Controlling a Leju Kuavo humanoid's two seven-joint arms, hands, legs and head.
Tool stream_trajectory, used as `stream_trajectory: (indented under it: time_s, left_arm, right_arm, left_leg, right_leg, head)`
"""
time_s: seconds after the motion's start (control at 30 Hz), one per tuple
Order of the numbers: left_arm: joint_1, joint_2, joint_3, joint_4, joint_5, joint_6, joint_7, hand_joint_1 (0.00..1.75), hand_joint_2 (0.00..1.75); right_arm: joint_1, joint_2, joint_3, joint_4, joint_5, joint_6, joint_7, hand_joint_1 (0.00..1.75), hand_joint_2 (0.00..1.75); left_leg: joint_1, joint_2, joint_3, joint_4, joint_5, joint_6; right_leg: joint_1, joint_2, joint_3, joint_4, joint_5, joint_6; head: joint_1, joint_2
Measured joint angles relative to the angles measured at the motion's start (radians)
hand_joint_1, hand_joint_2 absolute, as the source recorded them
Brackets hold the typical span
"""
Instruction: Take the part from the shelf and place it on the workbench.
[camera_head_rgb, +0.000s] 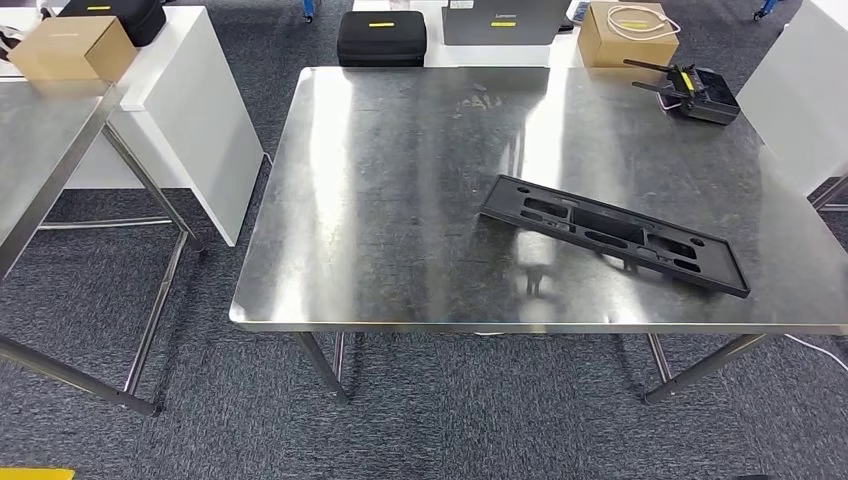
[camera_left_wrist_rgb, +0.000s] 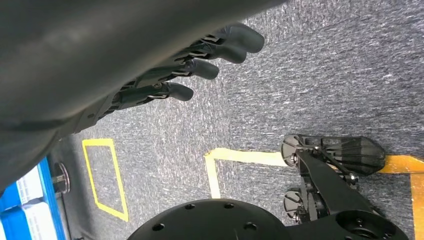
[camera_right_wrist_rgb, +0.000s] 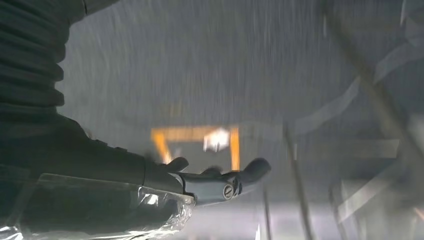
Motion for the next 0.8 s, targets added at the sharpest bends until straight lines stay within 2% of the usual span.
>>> stream_trajectory:
  time_s: [0.1,0.2,0.3,0.4,0.63,0.8]
  left_arm:
    - [0.001,-0.001,0.000,0.000,0.001,0.006,0.000,0.00,0.00]
    - [0.001,-0.004,0.001,0.000,0.007,0.020,0.001,0.00,0.00]
    - [0.000,-0.007,0.002,0.000,0.009,0.033,0.007,0.00,0.00]
    - [0.001,-0.009,0.002,0.000,0.003,0.038,0.011,0.00,0.00]
    - [0.002,-0.011,-0.008,0.000,-0.051,0.105,0.019,0.00,0.00]
    - [0.002,-0.009,-0.035,0.000,-0.093,0.138,0.037,0.00,0.00]
  right_arm:
    - [-0.003,0.009,0.032,0.105,0.004,-0.007,-0.008,0.00,1.75]
    - [-0.041,0.010,0.017,0.227,0.043,-0.034,-0.018,0.00,1.75]
    - [-0.125,0.000,-0.065,0.423,0.106,-0.140,-0.076,0.00,1.75]
    - [-0.193,-0.017,-0.155,0.600,0.114,-0.218,-0.127,0.00,1.75]
    - [-0.326,-0.087,-0.363,0.998,-0.126,-0.355,-0.294,0.00,1.75]
    - [-0.375,-0.127,-0.451,1.220,-0.207,-0.367,-0.315,0.00,1.75]
  left_leg:
    - [0.000,0.000,0.000,0.000,0.000,0.000]
    - [0.001,0.000,0.000,0.000,0.000,0.000]
    - [0.001,0.002,0.001,0.000,0.000,0.000]
    - [0.001,0.001,0.001,0.000,0.000,0.000]
    - [0.001,0.002,0.001,0.000,0.000,0.000]
    - [0.001,0.002,0.000,0.000,0.000,0.000]
  right_leg:
    - [0.000,-0.001,0.001,0.000,0.000,0.000]
    - [0.000,0.000,0.002,0.000,0.000,0.000]
    - [0.000,0.000,0.002,0.000,0.000,0.000]
    - [0.000,0.000,0.002,0.000,0.000,0.000]
    - [0.000,0.000,0.002,0.000,0.000,0.000]
    - [0.000,0.000,0.002,0.000,0.000,0.000]
  head:
    - [0.000,0.000]
    - [0.000,0.000]
    - [0.000,0.000]
    - [0.000,0.000]
    - [0.000,0.000]
    - [0.000,0.000]
